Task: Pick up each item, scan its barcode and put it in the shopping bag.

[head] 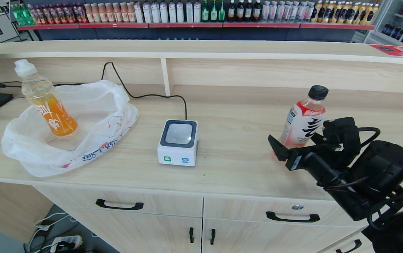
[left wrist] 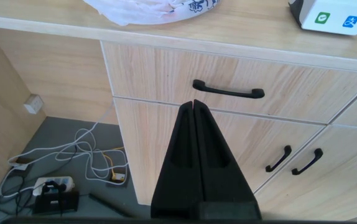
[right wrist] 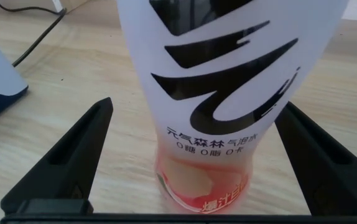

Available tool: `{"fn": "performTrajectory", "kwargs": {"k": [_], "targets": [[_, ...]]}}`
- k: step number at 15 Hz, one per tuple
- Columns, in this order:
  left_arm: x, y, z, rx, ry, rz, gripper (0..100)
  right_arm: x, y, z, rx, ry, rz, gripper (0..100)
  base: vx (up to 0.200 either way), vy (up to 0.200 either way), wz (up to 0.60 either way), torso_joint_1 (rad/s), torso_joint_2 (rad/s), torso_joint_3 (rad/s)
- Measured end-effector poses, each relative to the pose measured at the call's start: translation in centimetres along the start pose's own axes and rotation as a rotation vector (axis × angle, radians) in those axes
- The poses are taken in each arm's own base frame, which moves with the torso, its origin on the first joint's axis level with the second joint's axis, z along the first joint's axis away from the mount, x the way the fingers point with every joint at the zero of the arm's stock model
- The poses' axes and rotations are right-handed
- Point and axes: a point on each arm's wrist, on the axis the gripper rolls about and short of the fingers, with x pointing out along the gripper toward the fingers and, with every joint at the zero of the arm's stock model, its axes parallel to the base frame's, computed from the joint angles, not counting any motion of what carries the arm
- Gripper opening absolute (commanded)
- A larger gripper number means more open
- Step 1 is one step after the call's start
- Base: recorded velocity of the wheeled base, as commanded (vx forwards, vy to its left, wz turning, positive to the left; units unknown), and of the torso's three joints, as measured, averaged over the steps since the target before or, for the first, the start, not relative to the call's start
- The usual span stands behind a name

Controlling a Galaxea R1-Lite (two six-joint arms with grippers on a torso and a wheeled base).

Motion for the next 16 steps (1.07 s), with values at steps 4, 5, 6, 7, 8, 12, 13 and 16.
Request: {"fn": "performTrajectory", "kwargs": {"k": [4, 5, 6, 7, 8, 12, 13, 16], "targets": [[0.0, 0.0, 0.0, 0.001, 0.000, 0.000, 0, 1.1, 0.2, 0.5, 0.008, -0.034, -0.082, 100, 0.000, 0.000, 0.00, 0.000, 0.00, 0.000], [0.0, 0.0, 0.0, 0.000, 0.000, 0.000, 0, 1.4, 0.2, 0.6, 0.013, -0.040, -0.098, 100, 0.000, 0.000, 0.00, 0.000, 0.00, 0.000], [0.0, 0.0, 0.0, 0.000, 0.000, 0.000, 0, 1.5, 0.4, 0.5, 0.014, -0.038, -0.098, 100, 0.000, 0.000, 0.00, 0.000, 0.00, 0.000], [0.0, 0.0, 0.0, -0.001, 0.000, 0.000, 0, 1.7, 0.6, 0.4, 0.015, -0.039, -0.095, 100, 0.000, 0.000, 0.00, 0.000, 0.00, 0.000], [0.0, 0.0, 0.0, -0.001, 0.000, 0.000, 0, 1.8, 0.7, 0.4, 0.017, -0.041, -0.098, 100, 0.000, 0.000, 0.00, 0.000, 0.00, 0.000], [0.0, 0.0, 0.0, -0.001, 0.000, 0.000, 0, 2.2, 0.8, 0.5, 0.039, -0.051, -0.109, 100, 0.000, 0.000, 0.00, 0.000, 0.00, 0.000], [0.0, 0.0, 0.0, 0.000, 0.000, 0.000, 0, 2.3, 0.8, 0.5, 0.043, -0.053, -0.110, 100, 0.000, 0.000, 0.00, 0.000, 0.00, 0.000], [0.0, 0.0, 0.0, 0.000, 0.000, 0.000, 0, 2.3, 0.7, 0.4, 0.045, -0.051, -0.111, 0, 0.000, 0.000, 0.00, 0.000, 0.00, 0.000]]}}
